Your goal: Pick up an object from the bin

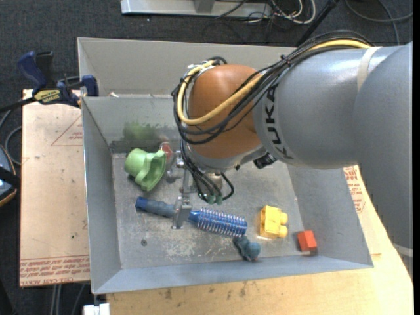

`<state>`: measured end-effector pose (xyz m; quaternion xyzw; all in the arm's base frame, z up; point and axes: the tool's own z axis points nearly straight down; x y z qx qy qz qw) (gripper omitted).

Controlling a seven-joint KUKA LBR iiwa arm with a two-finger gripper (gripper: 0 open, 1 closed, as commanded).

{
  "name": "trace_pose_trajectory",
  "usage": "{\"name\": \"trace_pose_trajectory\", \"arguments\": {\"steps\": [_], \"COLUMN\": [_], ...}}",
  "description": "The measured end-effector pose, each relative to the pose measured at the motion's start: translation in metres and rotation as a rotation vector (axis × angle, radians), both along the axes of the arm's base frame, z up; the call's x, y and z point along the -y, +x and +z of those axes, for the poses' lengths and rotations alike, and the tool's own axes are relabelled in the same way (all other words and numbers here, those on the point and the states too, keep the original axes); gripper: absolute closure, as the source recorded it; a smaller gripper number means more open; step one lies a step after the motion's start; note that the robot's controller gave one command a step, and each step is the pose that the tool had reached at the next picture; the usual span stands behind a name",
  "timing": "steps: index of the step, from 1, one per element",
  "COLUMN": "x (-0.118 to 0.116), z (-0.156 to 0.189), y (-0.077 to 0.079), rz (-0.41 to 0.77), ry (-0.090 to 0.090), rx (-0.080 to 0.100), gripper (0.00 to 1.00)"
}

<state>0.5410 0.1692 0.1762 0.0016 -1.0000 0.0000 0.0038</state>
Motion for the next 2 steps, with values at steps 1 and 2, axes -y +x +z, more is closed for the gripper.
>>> {"name": "trace_pose_trajectory", "arguments": {"steps": [1, 2], "x": [0.101, 0.085], "z": [-0.103, -0.075], "y": [0.008, -0.008], "rz": [0.143, 0.118], "ry": [0.008, 0.003], "rx": [0.013, 0.010], "gripper": [0.00, 0.00]}}
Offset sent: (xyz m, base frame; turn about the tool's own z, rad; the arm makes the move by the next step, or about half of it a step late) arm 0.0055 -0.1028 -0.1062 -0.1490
